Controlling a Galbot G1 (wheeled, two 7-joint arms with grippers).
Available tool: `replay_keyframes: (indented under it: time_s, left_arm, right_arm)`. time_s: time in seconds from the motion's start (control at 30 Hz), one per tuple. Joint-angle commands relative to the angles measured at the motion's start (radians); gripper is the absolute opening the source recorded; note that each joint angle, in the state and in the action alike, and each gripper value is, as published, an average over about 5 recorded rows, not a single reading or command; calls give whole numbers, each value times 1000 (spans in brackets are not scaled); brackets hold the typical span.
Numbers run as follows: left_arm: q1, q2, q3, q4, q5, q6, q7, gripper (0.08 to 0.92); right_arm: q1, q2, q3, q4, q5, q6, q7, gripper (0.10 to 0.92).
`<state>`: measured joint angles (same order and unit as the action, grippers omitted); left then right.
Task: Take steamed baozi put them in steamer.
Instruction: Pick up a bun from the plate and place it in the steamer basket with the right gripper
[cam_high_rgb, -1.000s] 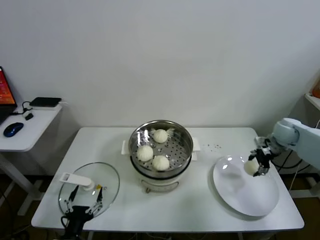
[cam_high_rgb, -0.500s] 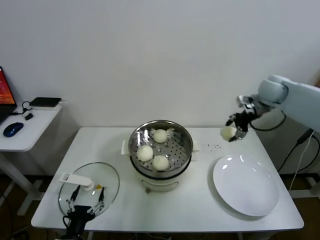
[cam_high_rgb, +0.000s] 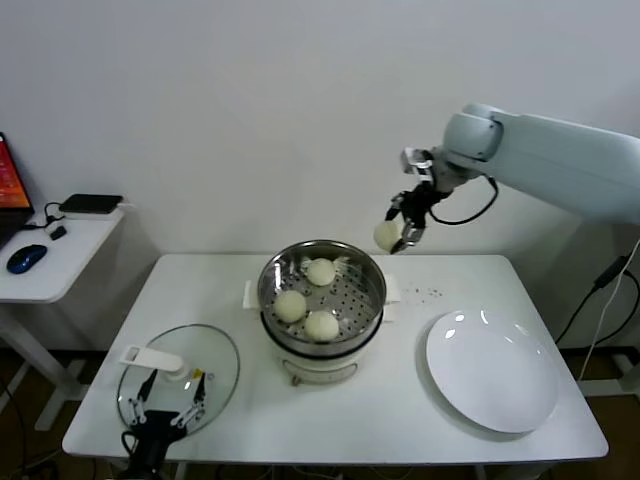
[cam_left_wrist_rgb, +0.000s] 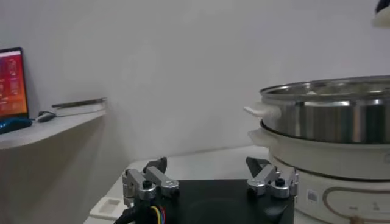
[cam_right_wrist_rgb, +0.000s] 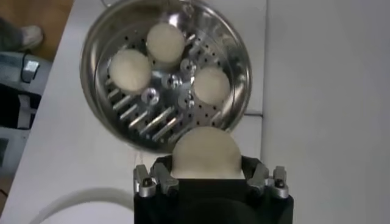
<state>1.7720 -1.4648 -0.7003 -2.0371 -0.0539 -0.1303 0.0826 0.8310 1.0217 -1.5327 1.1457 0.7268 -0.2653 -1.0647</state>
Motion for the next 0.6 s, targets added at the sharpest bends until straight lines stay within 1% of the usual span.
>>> replay_keyframes:
  time_s: [0.03,0.6]
  left_arm:
    - [0,0,-2,-11,1,3,0,823]
    - [-5,0,-7,1,-1,3,-1,823]
  right_arm:
    - [-67,180,1,-18,63,-41,38,721]
    - [-202,158,6,-37,-26,-54,63,729]
